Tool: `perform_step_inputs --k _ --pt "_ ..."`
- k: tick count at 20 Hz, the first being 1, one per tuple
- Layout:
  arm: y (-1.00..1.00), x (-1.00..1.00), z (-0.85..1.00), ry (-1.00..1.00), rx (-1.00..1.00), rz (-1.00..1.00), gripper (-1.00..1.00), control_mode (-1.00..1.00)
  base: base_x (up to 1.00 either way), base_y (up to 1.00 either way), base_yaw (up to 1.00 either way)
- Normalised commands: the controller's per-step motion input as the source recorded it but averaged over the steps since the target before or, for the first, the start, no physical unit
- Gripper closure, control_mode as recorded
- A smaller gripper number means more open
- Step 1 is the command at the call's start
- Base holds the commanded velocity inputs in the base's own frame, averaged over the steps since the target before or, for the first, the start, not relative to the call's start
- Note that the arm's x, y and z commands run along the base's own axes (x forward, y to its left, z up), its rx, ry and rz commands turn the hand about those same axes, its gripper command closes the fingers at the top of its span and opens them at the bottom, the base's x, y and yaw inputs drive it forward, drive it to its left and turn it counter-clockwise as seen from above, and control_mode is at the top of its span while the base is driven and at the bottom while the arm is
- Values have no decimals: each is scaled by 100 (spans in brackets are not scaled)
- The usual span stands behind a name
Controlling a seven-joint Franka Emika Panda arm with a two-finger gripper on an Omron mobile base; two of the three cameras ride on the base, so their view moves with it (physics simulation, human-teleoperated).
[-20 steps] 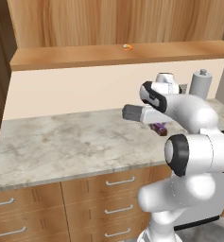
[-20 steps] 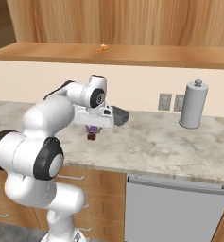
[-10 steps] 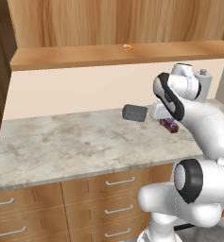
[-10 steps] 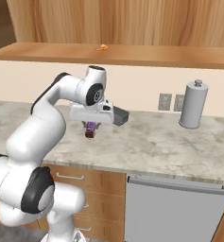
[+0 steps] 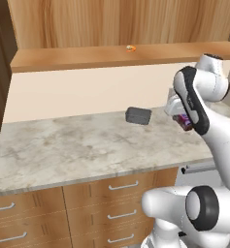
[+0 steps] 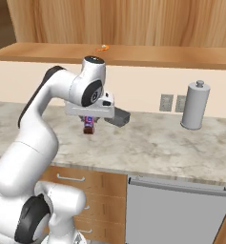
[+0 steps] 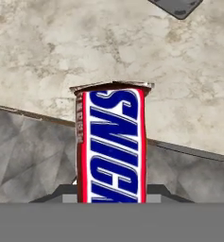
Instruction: Pick the bar and bar from the counter and place them in the cabinets closest to them.
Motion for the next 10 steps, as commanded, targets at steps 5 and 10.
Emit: perform_step_inputs --k 5,10 --pt "-8 -31 70 -16 5 2 100 -100 0 0 0" --pt "-10 -30 73 -16 6 1 100 -100 0 0 0"
